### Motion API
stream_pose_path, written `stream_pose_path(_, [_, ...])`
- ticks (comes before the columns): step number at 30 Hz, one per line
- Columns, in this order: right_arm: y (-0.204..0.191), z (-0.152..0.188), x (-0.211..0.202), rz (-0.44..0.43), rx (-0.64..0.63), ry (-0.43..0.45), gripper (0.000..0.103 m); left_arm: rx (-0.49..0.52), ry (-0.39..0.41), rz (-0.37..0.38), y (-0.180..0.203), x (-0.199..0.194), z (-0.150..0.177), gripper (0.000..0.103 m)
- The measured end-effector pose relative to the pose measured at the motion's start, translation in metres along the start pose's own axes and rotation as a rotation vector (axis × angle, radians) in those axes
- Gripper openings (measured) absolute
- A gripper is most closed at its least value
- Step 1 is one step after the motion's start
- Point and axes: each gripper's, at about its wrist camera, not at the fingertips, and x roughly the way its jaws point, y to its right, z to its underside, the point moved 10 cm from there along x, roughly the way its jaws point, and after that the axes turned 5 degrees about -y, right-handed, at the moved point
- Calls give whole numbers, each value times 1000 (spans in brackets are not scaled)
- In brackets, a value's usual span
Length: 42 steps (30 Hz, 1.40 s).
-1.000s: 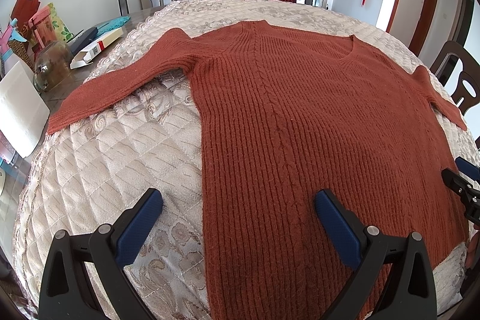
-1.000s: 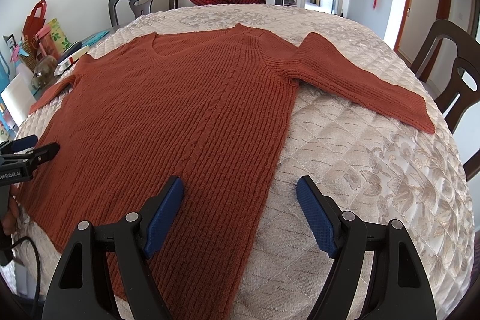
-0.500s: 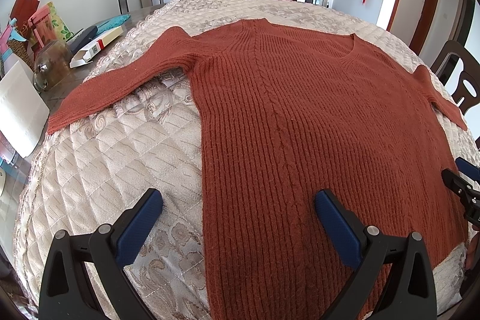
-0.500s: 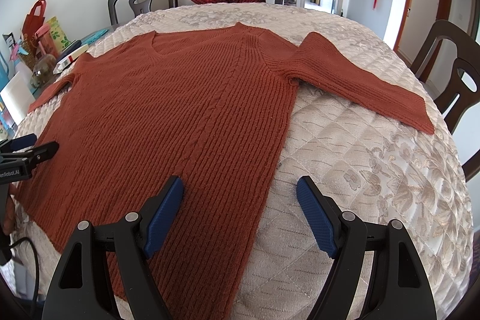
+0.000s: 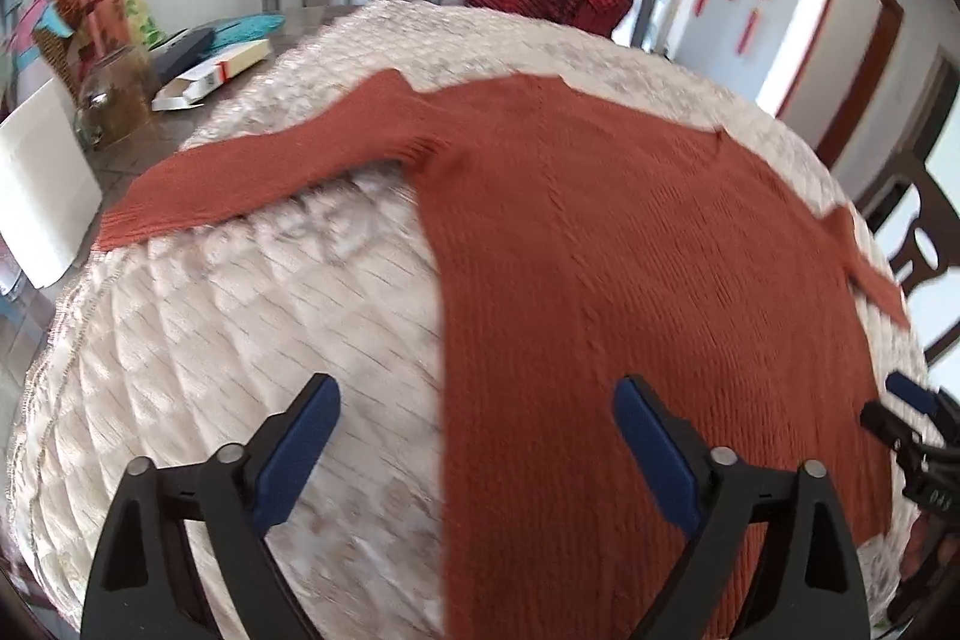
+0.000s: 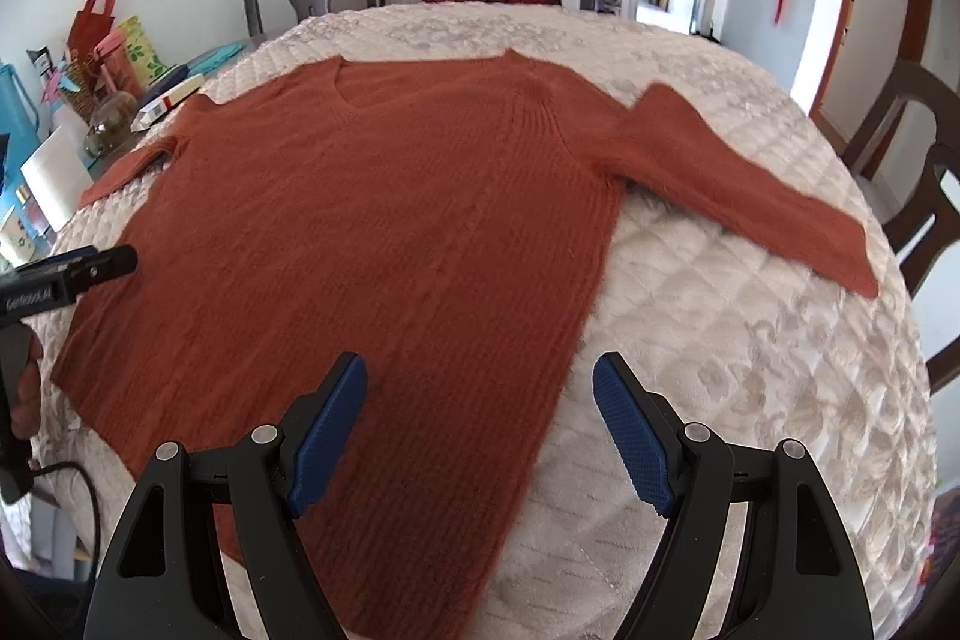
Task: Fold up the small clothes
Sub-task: 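Grasp the cuff of a sweater sleeve with the left tool, then carry the held sleeve across the sweater chest with the left tool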
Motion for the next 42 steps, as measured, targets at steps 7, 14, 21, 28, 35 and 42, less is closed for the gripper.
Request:
stream_pose_path(7, [-19,-27,-1,-45,-29,39,78,-193,65,-33,-70,-4,-28,87])
stream_pose_path(14, [-36,-48,13,-79,-59,40,78,-376,93,-102,-140,6,-41,79])
stream_pose_path(21, [-38,-61,22,-90,-60,37,78,-420,123,-136,-162,16,-62,66])
stream_pose_path(28, [-33,-62,27,-96,-42,30,78,-443,133,-195,-185,19,-75,8])
stream_pose_path(35, [-21,-60,26,-103,-5,36,78,-278,270,-43,-123,-22,-127,7])
stream_pose_path(42, [-11,-59,21,-100,35,52,78,-26,307,186,10,-34,-169,7])
